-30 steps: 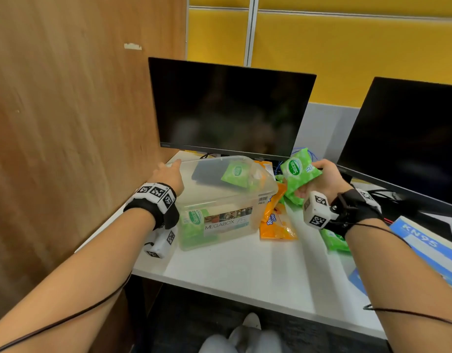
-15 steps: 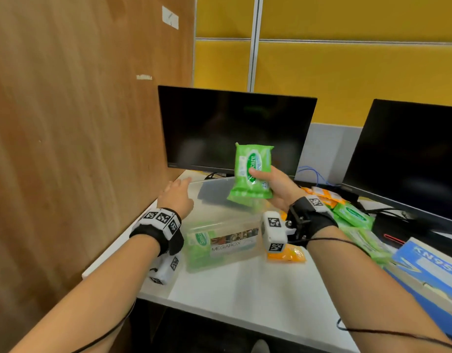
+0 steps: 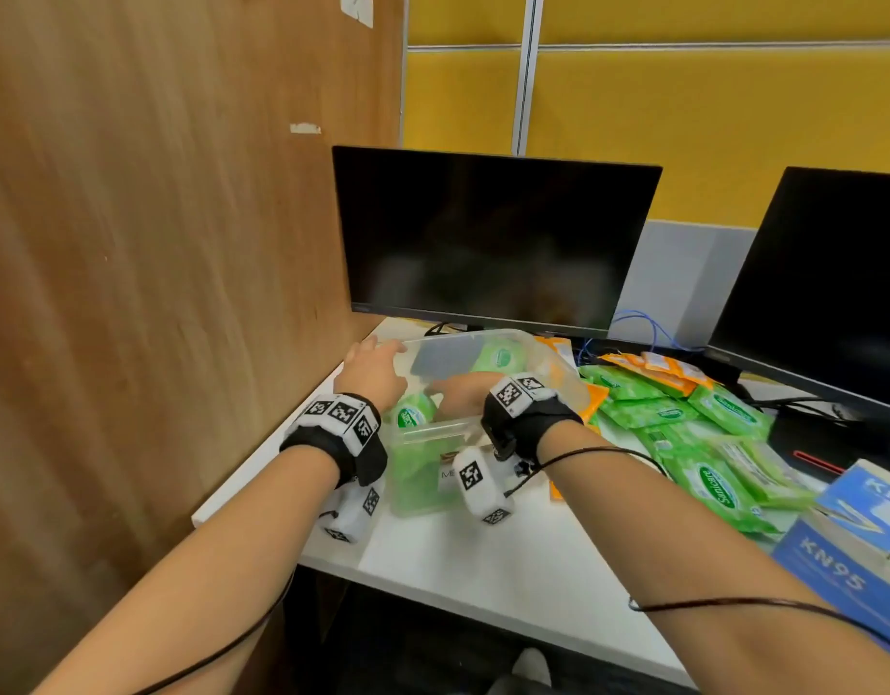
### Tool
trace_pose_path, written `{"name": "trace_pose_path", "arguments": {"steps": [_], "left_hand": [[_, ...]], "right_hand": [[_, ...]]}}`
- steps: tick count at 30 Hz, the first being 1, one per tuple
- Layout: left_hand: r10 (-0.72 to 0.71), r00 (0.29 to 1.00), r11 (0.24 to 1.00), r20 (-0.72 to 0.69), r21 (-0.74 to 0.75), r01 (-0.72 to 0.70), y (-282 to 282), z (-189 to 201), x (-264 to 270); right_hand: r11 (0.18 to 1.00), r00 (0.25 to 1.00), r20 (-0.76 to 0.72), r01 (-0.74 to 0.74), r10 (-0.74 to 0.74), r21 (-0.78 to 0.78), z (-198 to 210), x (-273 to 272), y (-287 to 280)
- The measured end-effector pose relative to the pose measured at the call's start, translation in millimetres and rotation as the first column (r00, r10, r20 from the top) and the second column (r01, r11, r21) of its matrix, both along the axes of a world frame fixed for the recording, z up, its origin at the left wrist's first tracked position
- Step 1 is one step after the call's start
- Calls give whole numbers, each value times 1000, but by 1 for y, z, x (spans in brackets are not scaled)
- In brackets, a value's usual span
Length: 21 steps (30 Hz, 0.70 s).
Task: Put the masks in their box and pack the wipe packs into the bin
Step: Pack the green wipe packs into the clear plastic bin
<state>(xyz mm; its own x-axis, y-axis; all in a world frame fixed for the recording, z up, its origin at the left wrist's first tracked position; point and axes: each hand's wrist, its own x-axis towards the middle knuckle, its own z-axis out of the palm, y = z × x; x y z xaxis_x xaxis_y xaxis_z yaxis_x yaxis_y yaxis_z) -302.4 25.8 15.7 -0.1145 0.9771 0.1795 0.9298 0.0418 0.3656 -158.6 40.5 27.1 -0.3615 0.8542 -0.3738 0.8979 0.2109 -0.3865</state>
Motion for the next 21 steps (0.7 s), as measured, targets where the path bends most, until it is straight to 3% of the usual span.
{"name": "trace_pose_path", "arguments": {"steps": [2, 4, 7, 9, 11, 12, 14, 17, 19, 21], "left_hand": [[6, 994, 993, -110, -115, -19, -4, 4, 3], [12, 978, 976, -206, -212, -57, -7, 9, 7], [6, 961, 960, -275, -267, -83, -5, 10, 8], [2, 957, 954, -289, -285, -88, -5, 10, 9], [7, 957, 956, -290, -278, -92, -6, 11, 10], [12, 959, 960, -284, -264, -91, -7, 11, 8], [24, 973, 970, -228, -229, -78, -5, 10, 5], [58, 997, 985, -44, -163, -64, -1, 6, 0], [64, 997, 992, 35, -113, -60, 0, 3, -1], [63, 996, 995, 57, -86, -58, 0, 3, 1]], "right_hand": [[999, 987, 162, -19, 13, 39, -10, 0, 4], [996, 972, 234, -41, 22, 75, -19, 3, 12], [992, 985, 170, -40, 20, 118, -17, 7, 10], [970, 950, 284, -180, 128, 164, -19, 6, 10], [966, 949, 280, -194, 141, 169, -18, 0, 9], [968, 978, 185, -135, 96, 211, -14, -4, 7], [917, 987, -159, 86, -25, 390, -5, -1, 9], [650, 767, -629, 545, -130, 531, 11, 47, 11], [466, 607, -755, 758, -248, 456, 11, 97, 15], [412, 482, -739, 861, -471, 299, 1, 149, 16]]}}
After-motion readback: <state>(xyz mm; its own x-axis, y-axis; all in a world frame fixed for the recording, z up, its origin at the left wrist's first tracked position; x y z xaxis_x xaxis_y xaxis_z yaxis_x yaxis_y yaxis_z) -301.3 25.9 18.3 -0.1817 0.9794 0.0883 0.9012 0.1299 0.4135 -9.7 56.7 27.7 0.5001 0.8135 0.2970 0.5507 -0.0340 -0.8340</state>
